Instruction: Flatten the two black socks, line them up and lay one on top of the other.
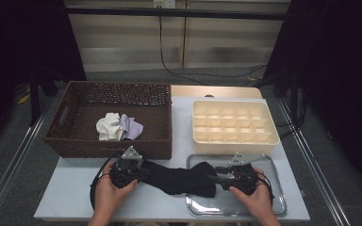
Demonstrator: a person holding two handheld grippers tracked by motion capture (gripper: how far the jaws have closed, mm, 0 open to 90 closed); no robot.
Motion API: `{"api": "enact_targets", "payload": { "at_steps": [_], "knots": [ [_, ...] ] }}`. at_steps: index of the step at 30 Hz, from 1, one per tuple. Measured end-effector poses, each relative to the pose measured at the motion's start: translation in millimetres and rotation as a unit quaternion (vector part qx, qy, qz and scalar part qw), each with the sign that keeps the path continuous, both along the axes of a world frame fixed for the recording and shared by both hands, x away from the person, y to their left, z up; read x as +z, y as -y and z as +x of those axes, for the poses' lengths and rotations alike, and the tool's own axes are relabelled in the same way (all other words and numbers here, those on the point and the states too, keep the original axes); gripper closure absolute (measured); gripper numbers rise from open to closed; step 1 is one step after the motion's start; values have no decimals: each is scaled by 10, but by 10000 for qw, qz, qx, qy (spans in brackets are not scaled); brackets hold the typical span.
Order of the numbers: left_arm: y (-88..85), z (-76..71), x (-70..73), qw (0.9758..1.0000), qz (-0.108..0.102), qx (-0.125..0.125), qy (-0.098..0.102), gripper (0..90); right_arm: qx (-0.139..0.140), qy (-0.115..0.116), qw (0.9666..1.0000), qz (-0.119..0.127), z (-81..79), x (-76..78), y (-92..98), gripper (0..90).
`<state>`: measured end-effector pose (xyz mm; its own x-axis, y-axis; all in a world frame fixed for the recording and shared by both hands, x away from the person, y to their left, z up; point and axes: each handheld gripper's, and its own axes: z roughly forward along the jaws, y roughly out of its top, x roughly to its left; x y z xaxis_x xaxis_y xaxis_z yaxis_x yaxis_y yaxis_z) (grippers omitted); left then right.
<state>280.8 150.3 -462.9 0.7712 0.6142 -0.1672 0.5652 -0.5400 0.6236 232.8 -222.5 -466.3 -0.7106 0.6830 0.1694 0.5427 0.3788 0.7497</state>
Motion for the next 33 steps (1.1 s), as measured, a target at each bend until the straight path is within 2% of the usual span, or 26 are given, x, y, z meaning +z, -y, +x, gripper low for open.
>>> {"api": "enact_targets", "payload": {
  "at_steps": [1, 3, 5, 7, 9, 13, 15, 18, 19, 20, 22, 24, 25, 26, 28, 30, 33],
  "knots": [
    [-3, 1, -5, 10000, -13, 10, 2, 828, 39, -89, 10000, 23, -37, -19, 18, 533],
    [-5, 2, -17, 10000, -3, 22, 4, 828, 59, -112, 9999, 16, -54, -30, 19, 544],
    [6, 1, -25, 10000, 41, 7, 25, 827, 89, -149, 9998, -131, -79, -78, 0, 553],
    [17, -4, -21, 10000, 72, 16, 42, 826, 131, -198, 9996, -174, -70, -109, -29, 630],
    [19, -8, -20, 9999, 91, -3, 77, 827, 180, -186, 9995, -204, -64, -109, -43, 662],
    [18, -13, -21, 9999, 83, 25, 73, 829, 286, -230, 9991, -214, -51, -97, -59, 832],
    [12, -13, -15, 9999, 112, 46, 73, 831, 234, -170, 9991, -306, -38, -67, -49, 863],
    [2, -18, -9, 9998, 160, 109, 93, 834, -36, -74, 9997, -210, 32, -23, 56, 900],
    [-6, -15, -4, 9998, 159, 117, 103, 834, -171, -1, 9996, -241, 57, -2, 93, 900],
    [-4, -17, -9, 9998, 118, 156, 86, 834, -293, 20, 9995, -144, 115, 24, 161, 900],
    [-8, -18, -8, 9998, 110, 163, 61, 833, -319, 19, 9995, -78, 132, 30, 184, 900],
    [-6, -19, -12, 9998, 85, 153, 45, 833, -286, -109, 9994, 134, 127, 24, 191, 898],
    [-7, -18, -9, 9998, 88, 162, 48, 833, -120, -165, 9995, 237, 78, -2, 155, 772],
    [-10, -16, -9, 9999, 70, 153, 31, 833, -120, -165, 9995, 237, 78, -2, 155, 772],
    [-20, -23, 2, 9998, 41, 180, 96, 832, 1, -161, 9998, 78, 9, -24, 110, 714],
    [-23, -26, 20, 9997, 19, 199, 128, 832, 53, -220, 9997, 117, -34, -32, 93, 652],
    [-23, -30, 10, 9993, -1, 283, 245, 828, 16, -344, 9994, 65, -30, -83, 49, 638]
  ]
}}
